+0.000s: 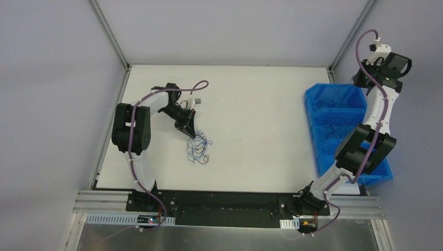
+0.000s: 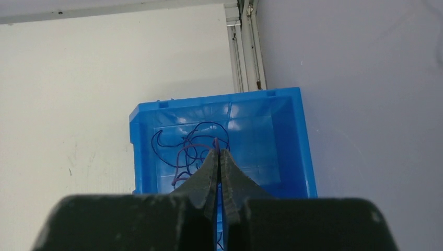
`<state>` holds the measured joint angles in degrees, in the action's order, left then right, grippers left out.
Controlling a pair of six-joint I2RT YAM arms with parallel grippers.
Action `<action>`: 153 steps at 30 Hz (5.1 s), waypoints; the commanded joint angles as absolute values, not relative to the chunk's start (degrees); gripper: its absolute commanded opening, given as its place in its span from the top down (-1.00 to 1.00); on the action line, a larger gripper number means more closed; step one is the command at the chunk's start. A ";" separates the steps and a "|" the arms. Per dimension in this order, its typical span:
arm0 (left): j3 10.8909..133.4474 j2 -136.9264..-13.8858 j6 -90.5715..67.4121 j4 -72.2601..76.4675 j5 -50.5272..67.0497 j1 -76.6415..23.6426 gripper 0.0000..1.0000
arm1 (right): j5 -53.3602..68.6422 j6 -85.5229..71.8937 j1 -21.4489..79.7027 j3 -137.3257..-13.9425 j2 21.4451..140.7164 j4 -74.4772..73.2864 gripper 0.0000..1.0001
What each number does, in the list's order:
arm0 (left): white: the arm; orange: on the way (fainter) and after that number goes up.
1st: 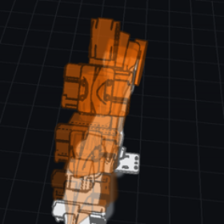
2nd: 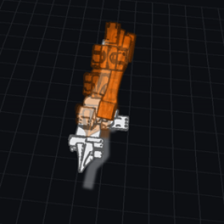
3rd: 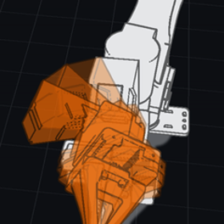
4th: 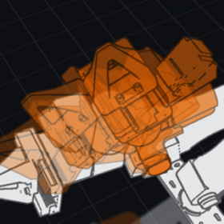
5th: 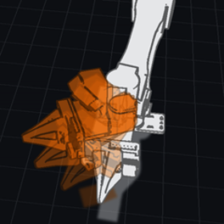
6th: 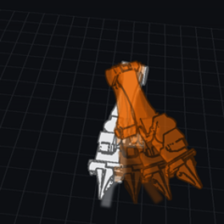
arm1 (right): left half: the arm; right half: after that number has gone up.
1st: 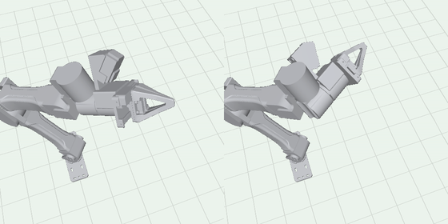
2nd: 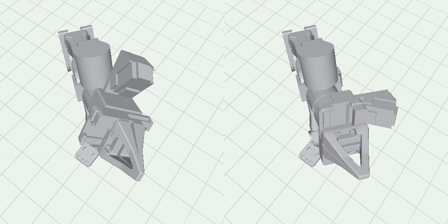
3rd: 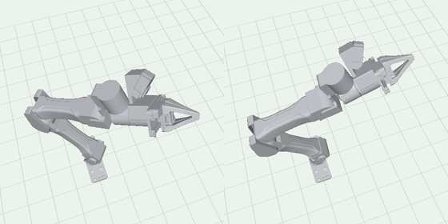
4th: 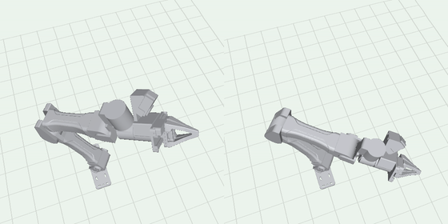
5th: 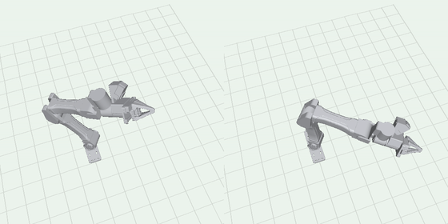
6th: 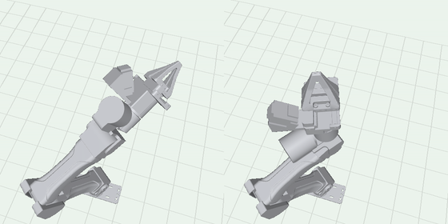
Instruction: Untangle the cables
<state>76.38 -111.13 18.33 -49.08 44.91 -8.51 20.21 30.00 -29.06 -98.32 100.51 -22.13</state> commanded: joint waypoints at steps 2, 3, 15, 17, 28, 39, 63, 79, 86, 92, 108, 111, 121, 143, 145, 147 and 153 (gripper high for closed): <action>78.10 -109.68 15.26 -46.12 47.34 -12.89 1.00 | 21.20 30.74 -29.24 -102.59 103.79 -24.42 1.00; 78.95 -110.29 14.68 -45.16 47.48 -14.25 1.00 | 21.50 30.63 -29.12 -104.58 105.64 -26.83 1.00; 87.07 -117.83 -3.45 -28.50 51.45 -23.65 1.00 | 24.18 30.01 -28.78 -114.15 107.67 -45.47 -0.13; 86.48 -117.77 -6.60 -25.83 52.01 -23.73 1.00 | 26.06 28.62 -28.47 -114.42 105.77 -46.39 -0.24; 67.54 -115.87 -45.29 9.84 52.88 -21.58 1.00 | 36.35 19.10 -7.07 -88.71 92.09 -46.63 -0.42; 59.25 -116.41 -57.18 16.57 47.47 -20.48 1.00 | 34.80 6.54 18.43 -70.37 93.03 -34.44 -0.31; 58.33 -111.37 -45.82 6.85 47.02 -17.90 1.00 | 23.84 15.00 31.42 -61.78 98.53 -32.69 1.00; 62.80 -107.64 -29.37 -15.35 46.28 6.73 1.00 | 3.80 30.15 -0.24 -72.08 80.30 -49.66 1.00; 65.95 -109.43 -23.59 -21.25 43.59 12.19 1.00 | 0.44 33.39 -9.42 -83.56 76.83 -47.36 1.00; 68.12 -111.48 -21.18 -23.98 42.10 13.46 1.00 | -1.52 34.05 -15.21 -96.04 77.65 -45.63 1.00; 68.92 -113.05 -19.31 -25.22 44.33 13.67 1.00 | 13.68 25.79 -26.95 -123.24 80.33 -49.69 1.00; 68.85 -113.45 -19.68 -25.18 44.99 13.69 1.00 | 12.47 24.99 -28.28 -122.80 79.09 -50.12 1.00; 68.28 -113.67 -19.31 -25.14 46.91 13.65 1.00 | 22.53 11.55 -29.45 -144.67 85.35 -52.41 1.00; 69.86 -113.99 -19.19 -25.16 47.48 12.47 1.00 | 18.09 11.77 -29.44 -113.92 71.01 -42.76 1.00; 69.87 -114.08 -19.16 -25.14 47.59 12.08 1.00 | 16.80 12.31 -29.44 -113.91 70.99 -43.17 1.00; 69.96 -114.32 -19.24 -25.14 47.70 11.60 1.00 | 15.55 13.42 -29.53 -114.22 71.47 -43.39 1.00; 70.78 -114.78 -19.62 -25.14 47.64 10.84 1.00 | 10.85 17.88 -30.82 -112.50 72.07 -43.08 1.00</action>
<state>68.62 -114.34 -20.29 -23.51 46.26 11.49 15.20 14.26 -29.43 -113.43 72.69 -45.74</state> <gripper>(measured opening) 0.043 0.008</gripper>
